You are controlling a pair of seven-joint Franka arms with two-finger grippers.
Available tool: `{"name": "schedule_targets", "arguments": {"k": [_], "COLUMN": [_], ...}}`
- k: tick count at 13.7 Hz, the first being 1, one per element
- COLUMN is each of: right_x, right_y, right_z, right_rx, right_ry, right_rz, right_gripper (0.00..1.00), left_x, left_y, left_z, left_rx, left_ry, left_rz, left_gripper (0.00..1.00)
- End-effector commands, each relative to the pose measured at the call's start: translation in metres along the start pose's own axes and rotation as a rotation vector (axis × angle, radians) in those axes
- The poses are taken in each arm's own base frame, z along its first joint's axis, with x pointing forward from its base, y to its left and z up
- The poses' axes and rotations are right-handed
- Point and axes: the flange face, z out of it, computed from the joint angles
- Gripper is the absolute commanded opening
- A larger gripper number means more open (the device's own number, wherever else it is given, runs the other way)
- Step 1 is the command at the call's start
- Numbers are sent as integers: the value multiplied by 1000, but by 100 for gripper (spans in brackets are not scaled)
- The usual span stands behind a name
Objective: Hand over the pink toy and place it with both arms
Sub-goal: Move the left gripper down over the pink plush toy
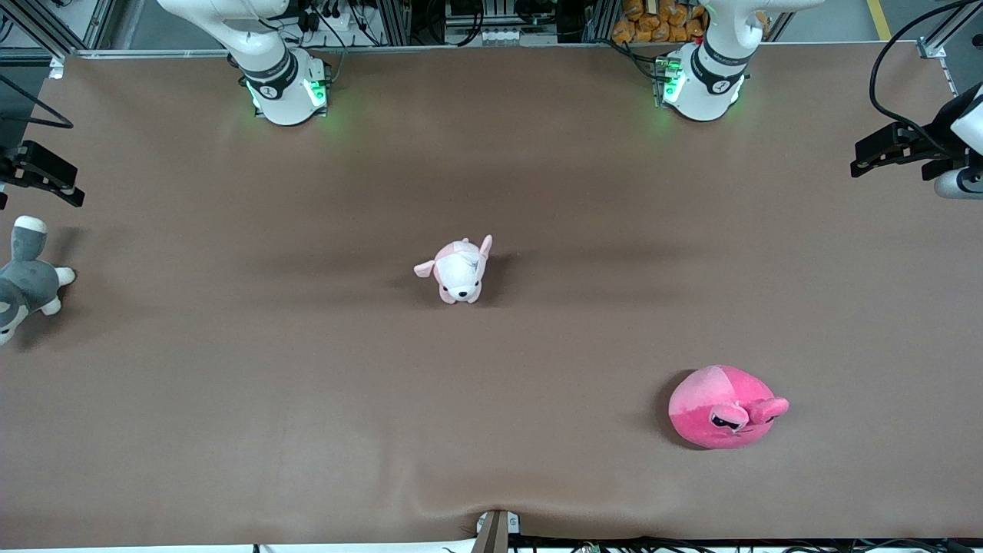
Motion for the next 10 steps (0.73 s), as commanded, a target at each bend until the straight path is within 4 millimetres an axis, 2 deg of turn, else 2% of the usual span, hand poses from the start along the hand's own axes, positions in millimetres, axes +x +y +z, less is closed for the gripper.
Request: {"name": "schedule_targets", "arguments": {"k": [1, 5, 8, 9, 10], "right_x": [0, -1, 0, 0, 0], "right_y": [2, 3, 2, 2, 1], "right_z": [-3, -3, -3, -3, -3], "right_rx": [-3, 0, 3, 3, 4], "right_ry": [-2, 0, 0, 0, 0], "right_rz": [-6, -5, -5, -5, -5], "right_gripper": [100, 100, 100, 100, 100], "left_x": [-2, 2, 25, 35, 44], "left_y": [-1, -2, -12, -8, -1], "left_z": [-3, -2, 27, 38, 40], "left_rx": [18, 19, 17, 21, 23], "left_ry": [-7, -6, -42, -51, -41], "left_rz": [6, -32, -199, -264, -316], "left_gripper": [100, 100, 100, 100, 100]}}
